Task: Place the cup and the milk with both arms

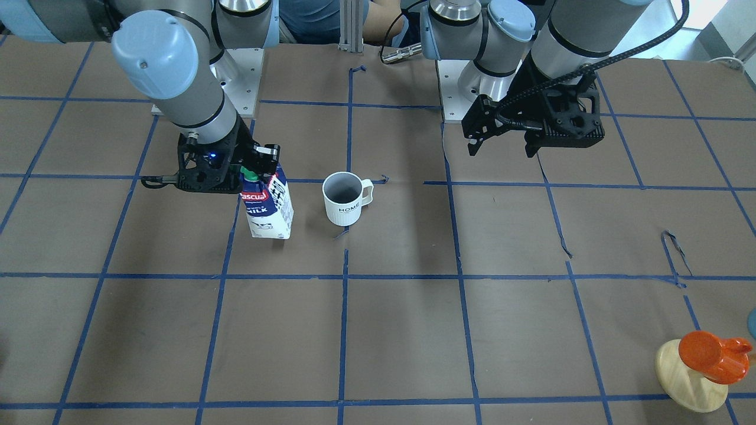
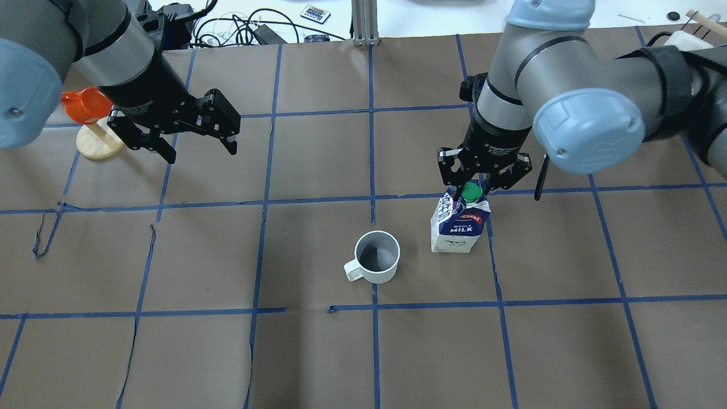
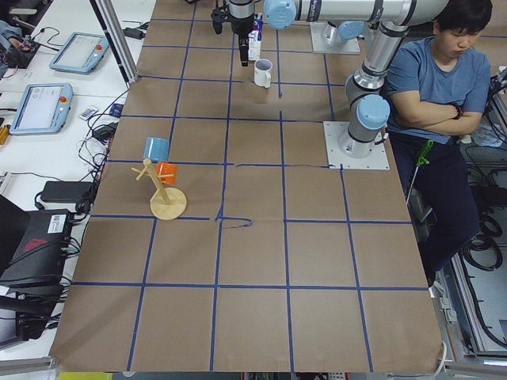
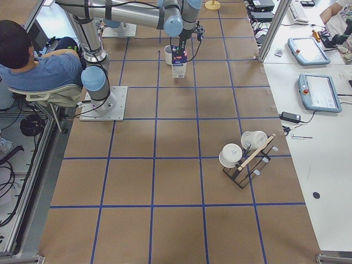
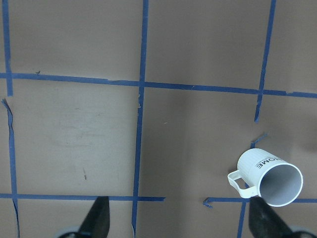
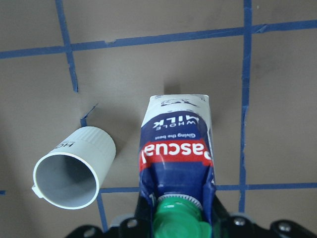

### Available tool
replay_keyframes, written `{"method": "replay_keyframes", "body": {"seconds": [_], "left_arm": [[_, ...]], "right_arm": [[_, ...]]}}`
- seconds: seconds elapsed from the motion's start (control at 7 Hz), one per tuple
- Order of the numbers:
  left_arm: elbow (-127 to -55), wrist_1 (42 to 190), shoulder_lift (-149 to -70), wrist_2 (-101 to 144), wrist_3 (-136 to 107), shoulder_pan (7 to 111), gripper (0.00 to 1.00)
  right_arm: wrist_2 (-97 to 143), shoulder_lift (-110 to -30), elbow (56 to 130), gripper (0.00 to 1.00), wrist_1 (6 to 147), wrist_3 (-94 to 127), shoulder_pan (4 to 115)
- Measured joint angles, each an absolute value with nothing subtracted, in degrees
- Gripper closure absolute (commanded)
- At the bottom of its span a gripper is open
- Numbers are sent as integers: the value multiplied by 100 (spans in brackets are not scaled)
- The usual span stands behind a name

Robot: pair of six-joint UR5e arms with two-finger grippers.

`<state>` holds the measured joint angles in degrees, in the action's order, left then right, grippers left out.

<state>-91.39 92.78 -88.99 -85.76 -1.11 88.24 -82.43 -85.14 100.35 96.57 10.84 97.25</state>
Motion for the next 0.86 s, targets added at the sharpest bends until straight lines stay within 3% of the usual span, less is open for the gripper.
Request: {"method": "replay_keyframes", "body": {"seconds": [0.57, 0.86], "left_arm": [[-9098, 9448, -8874, -8674, 316, 8757, 0], [-9095, 9517, -8866, -8675, 332, 8748, 0]], "right_arm": [[-8160, -8483, 10344, 71, 10132, 1380, 10138], [-8164, -8468, 10424, 61, 10212, 1535, 10183]]}}
